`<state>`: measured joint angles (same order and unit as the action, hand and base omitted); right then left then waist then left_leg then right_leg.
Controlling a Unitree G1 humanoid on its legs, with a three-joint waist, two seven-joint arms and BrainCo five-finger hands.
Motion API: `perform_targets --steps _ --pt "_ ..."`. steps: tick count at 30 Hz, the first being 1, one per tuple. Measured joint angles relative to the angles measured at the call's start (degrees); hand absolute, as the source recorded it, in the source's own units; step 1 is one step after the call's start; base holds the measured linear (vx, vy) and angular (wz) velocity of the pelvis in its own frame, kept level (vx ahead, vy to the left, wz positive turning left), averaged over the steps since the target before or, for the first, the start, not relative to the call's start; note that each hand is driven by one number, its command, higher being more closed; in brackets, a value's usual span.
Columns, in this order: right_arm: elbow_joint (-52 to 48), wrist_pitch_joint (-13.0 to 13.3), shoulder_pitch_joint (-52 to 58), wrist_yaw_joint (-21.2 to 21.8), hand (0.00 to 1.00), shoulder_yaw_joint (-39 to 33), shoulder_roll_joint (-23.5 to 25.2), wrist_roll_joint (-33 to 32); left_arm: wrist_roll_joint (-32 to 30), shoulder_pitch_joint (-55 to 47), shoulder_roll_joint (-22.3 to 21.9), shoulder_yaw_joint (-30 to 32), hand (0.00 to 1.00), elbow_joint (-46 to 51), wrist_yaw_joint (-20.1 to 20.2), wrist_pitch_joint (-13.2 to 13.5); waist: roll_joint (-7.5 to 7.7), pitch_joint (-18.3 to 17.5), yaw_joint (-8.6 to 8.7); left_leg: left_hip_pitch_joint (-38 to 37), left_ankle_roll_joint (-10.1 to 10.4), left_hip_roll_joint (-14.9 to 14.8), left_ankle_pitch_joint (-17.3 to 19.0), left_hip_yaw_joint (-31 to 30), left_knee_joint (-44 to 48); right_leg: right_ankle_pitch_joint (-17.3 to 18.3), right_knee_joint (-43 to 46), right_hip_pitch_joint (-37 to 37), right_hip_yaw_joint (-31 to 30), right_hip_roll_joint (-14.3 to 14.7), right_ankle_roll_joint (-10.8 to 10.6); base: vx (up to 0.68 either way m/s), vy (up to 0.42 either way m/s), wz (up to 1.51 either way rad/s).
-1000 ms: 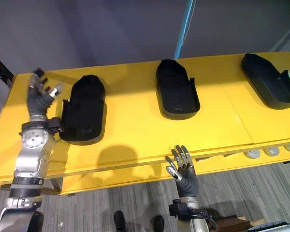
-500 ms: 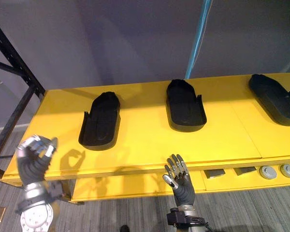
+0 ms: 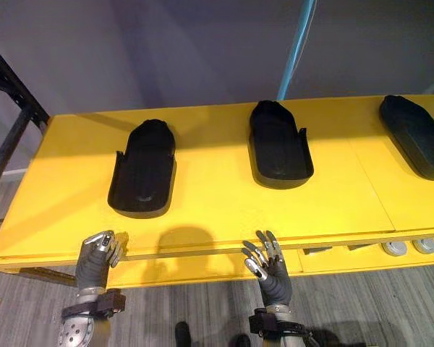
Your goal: Walk over and take plastic housings, then place them on the shelf
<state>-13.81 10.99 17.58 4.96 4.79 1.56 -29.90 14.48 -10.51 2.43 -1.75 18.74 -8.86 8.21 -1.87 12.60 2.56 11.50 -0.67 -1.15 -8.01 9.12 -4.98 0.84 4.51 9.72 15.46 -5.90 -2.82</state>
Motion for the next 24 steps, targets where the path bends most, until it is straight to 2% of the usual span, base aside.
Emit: perform_targets --steps 6,14,24 --pt "1.1 1.4 -2.0 -1.0 0.0 1.2 0.0 0.0 0.1 8.5 0.8 -0.7 1.0 -4.3 -1.4 0.2 0.52 1.2 0.95 0.8 0.1 0.0 0.0 0.4 0.0 -0.2 0.0 1.0 -0.5 0.1 0.1 0.0 -0.007 -0.05" --pt "1.3 1.5 -2.2 -1.1 0.0 3.4 -0.1 -0.1 2.4 14.3 1.3 -1.5 1.0 -8.4 -3.4 2.2 0.52 2.0 1.4 0.7 0.4 -0.5 0.3 1.4 0.0 -0.2 0.1 1.4 -1.3 0.4 0.1 -0.01 -0.018 -0.06" --pt "1.9 1.6 -2.6 -1.2 0.0 4.4 -0.7 -0.3 2.3 23.5 3.2 -1.1 1.0 -15.5 -5.3 3.2 0.53 2.4 2.21 1.1 0.4 -0.7 0.3 1.9 0.0 -0.2 0.2 2.2 -2.0 0.7 0.2 0.0 -0.006 -0.03"
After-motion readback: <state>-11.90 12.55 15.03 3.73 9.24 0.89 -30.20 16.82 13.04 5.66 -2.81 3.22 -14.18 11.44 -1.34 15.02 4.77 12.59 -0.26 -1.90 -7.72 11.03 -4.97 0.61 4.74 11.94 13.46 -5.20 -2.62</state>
